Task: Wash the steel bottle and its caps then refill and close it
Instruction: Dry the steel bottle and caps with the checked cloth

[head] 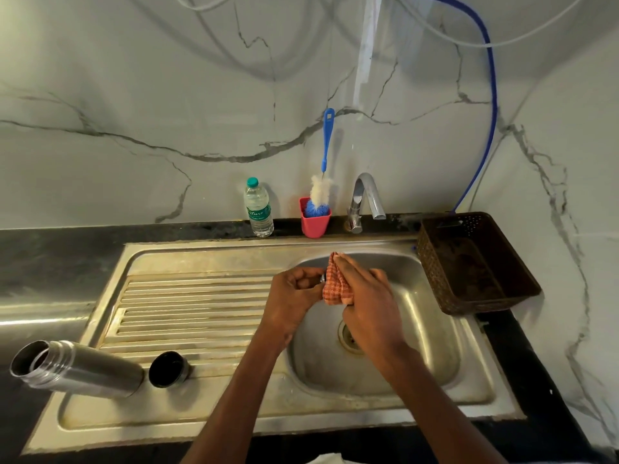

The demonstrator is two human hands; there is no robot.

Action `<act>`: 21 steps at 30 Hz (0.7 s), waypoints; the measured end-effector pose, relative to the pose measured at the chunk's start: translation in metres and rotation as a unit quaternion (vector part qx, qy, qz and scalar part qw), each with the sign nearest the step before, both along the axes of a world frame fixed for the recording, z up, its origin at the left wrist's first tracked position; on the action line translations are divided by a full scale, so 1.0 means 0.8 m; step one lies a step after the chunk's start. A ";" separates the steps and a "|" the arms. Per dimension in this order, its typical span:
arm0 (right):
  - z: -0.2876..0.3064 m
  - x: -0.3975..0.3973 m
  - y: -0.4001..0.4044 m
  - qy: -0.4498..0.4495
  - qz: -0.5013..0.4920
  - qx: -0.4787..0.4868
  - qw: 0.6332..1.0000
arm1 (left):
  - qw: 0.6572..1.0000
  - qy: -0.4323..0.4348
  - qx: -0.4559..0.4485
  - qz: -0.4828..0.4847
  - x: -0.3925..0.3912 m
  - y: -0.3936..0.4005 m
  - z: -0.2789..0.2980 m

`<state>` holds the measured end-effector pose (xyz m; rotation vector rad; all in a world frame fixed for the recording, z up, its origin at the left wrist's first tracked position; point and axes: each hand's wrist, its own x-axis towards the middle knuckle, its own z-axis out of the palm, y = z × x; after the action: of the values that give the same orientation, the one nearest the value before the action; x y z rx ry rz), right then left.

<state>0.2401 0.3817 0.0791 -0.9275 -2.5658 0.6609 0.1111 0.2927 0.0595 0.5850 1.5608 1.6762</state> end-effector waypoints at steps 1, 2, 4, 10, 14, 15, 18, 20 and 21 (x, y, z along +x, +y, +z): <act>0.003 -0.003 0.007 0.006 0.004 -0.007 1.000 | 1.000 0.009 0.004 -0.015 0.003 0.000 -0.001; 0.006 -0.005 0.013 0.014 0.004 -0.025 1.000 | 1.000 0.002 0.008 -0.018 0.006 0.000 -0.002; 0.013 -0.009 0.017 0.061 -0.021 -0.142 0.988 | 0.997 -0.071 0.022 0.013 0.012 -0.001 -0.008; 0.010 -0.017 0.012 0.249 -0.180 -0.614 0.727 | 0.989 -0.057 0.043 0.130 0.031 0.004 -0.012; 0.004 -0.007 0.028 0.235 -0.200 -0.736 0.603 | 0.979 0.133 0.033 0.154 0.040 0.006 -0.017; 0.003 -0.004 0.031 0.227 -0.189 -0.747 0.595 | 0.973 0.166 0.013 0.159 0.040 0.006 -0.019; 0.001 0.005 0.031 0.190 -0.173 -0.759 0.598 | 0.943 0.270 -0.065 0.181 0.034 0.010 -0.022; 0.000 0.013 0.026 0.188 -0.171 -0.762 0.595 | 0.925 0.309 -0.104 0.196 0.027 0.015 -0.021; -0.001 0.015 0.025 0.193 -0.180 -0.755 0.600 | 0.922 0.312 -0.116 0.197 0.024 0.018 -0.021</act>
<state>0.2522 0.4020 0.0780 -1.3198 -0.8280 2.5674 0.1306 0.3068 0.0426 0.7634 2.4364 1.6287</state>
